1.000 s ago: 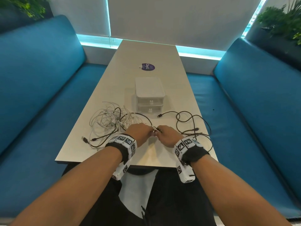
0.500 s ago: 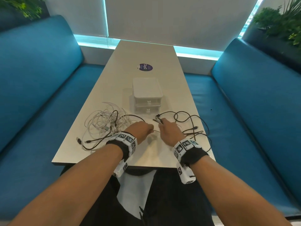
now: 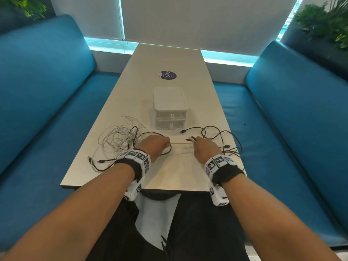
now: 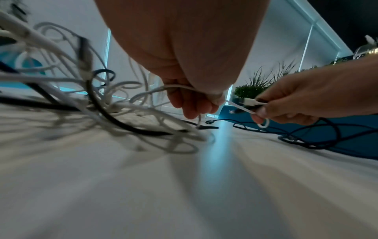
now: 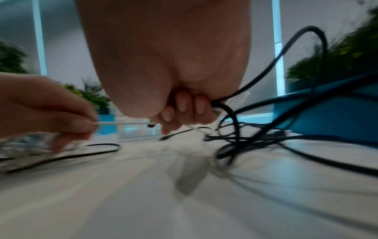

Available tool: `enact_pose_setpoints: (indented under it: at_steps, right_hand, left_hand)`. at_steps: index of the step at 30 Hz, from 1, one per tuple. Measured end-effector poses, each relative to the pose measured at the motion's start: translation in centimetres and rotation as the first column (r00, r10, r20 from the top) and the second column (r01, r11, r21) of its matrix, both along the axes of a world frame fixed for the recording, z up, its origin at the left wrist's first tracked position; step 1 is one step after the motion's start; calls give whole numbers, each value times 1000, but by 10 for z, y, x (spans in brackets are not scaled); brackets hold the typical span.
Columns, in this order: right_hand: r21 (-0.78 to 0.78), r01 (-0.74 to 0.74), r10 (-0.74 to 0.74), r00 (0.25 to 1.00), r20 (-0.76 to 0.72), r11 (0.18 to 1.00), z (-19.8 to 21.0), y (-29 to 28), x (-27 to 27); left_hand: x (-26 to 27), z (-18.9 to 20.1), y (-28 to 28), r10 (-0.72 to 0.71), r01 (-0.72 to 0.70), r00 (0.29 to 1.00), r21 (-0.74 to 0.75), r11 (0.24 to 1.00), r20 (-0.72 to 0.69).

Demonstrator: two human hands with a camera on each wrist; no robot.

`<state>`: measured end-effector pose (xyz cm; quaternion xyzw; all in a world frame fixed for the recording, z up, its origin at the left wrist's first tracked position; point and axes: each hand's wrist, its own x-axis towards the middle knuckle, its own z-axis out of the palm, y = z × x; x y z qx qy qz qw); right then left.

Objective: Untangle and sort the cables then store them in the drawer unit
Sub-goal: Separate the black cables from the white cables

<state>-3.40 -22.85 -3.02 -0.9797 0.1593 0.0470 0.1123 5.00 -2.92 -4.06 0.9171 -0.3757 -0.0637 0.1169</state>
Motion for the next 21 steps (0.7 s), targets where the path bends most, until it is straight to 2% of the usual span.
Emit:
enact_pose_setpoints:
  at_steps: [2, 5, 8, 11, 13, 18, 21]
  right_hand:
    - [3, 119, -119, 993, -21, 993, -1, -17, -6]
    - [50, 149, -151, 988, 22, 988, -2, -18, -9]
    - [94, 63, -77, 986, 148, 994, -1, 0, -5]
    - [133, -109, 79, 974, 213, 985, -4, 25, -2]
    - [159, -188, 159, 970, 183, 969, -7, 36, -1]
    - [216, -196, 176, 978, 108, 957, -12, 35, 6]
    - [130, -224, 216, 974, 69, 966, -11, 31, 2]
  left_hand:
    - [2, 0, 5, -13, 13, 1000, 2, 1000, -8]
    - [-3, -1, 2, -20, 20, 1000, 51, 998, 4]
    - [-7, -4, -8, -17, 15, 1000, 66, 998, 23]
    - [-11, -3, -17, -9, 7, 1000, 72, 997, 28]
    - [-14, -1, -19, -12, 10, 999, 51, 999, 36]
    - [-12, -3, -11, -11, 9, 1000, -61, 998, -27]
    - [-16, -7, -9, -3, 2, 1000, -70, 998, -18]
